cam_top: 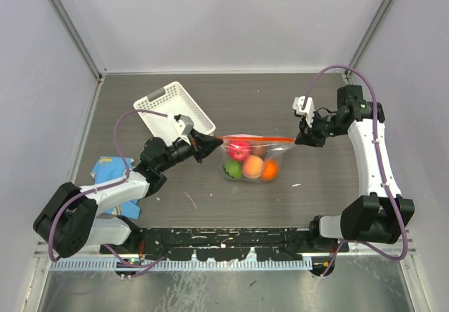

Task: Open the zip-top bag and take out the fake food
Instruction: Unzip the zipper food storage bag at the center of the board, then open the zipper of the food storage bag at the center of the board.

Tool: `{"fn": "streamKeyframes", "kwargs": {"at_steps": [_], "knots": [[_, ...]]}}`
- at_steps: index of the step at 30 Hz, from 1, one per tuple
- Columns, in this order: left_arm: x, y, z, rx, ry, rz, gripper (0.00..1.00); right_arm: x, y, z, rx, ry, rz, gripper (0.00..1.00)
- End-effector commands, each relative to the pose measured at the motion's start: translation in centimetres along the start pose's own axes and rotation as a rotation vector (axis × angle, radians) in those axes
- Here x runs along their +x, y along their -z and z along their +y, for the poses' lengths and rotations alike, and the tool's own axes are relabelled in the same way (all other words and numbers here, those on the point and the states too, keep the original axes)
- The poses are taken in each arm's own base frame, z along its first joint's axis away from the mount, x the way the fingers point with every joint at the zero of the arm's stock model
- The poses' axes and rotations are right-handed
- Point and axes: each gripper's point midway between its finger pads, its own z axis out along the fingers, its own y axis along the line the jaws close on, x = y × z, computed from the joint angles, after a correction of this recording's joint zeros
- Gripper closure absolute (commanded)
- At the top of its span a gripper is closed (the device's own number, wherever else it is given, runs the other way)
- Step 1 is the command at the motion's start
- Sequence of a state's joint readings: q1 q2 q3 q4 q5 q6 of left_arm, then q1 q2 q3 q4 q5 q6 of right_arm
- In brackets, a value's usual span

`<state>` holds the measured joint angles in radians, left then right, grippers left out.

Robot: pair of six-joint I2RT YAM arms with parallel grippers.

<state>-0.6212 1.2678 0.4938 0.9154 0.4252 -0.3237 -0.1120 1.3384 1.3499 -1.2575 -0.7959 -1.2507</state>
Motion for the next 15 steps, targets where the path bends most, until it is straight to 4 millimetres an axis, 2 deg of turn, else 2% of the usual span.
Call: {"fn": "streamKeyframes", "kwargs": {"at_steps": [1, 5, 7, 9, 13, 15], "knots": [[-3.7, -0.7, -0.5, 0.031, -0.072, -0.102, 1.00, 0.2, 1.3, -0.8, 0.079, 0.032, 0.031, 0.94], [-3.7, -0.8, -0.6, 0.037, -0.074, -0.101, 1.00, 0.2, 1.5, -1.0, 0.089, 0.022, 0.031, 0.94], [-3.9, -0.8, -0.7, 0.043, -0.076, -0.103, 1.00, 0.2, 1.6, -1.0, 0.095, 0.025, 0.026, 0.90], [-3.9, -0.8, -0.9, 0.056, -0.079, -0.104, 1.00, -0.1, 1.7, -0.9, 0.096, 0.026, 0.012, 0.79], [-4.0, -0.8, -1.8, 0.104, -0.085, -0.097, 1.00, -2.1, 2.1, 0.2, 0.059, 0.057, -0.069, 0.47], [-2.9, -1.1, -1.7, 0.122, -0.072, -0.064, 1.00, -3.6, 2.3, 1.2, 0.019, 0.074, -0.130, 0.36]]}}
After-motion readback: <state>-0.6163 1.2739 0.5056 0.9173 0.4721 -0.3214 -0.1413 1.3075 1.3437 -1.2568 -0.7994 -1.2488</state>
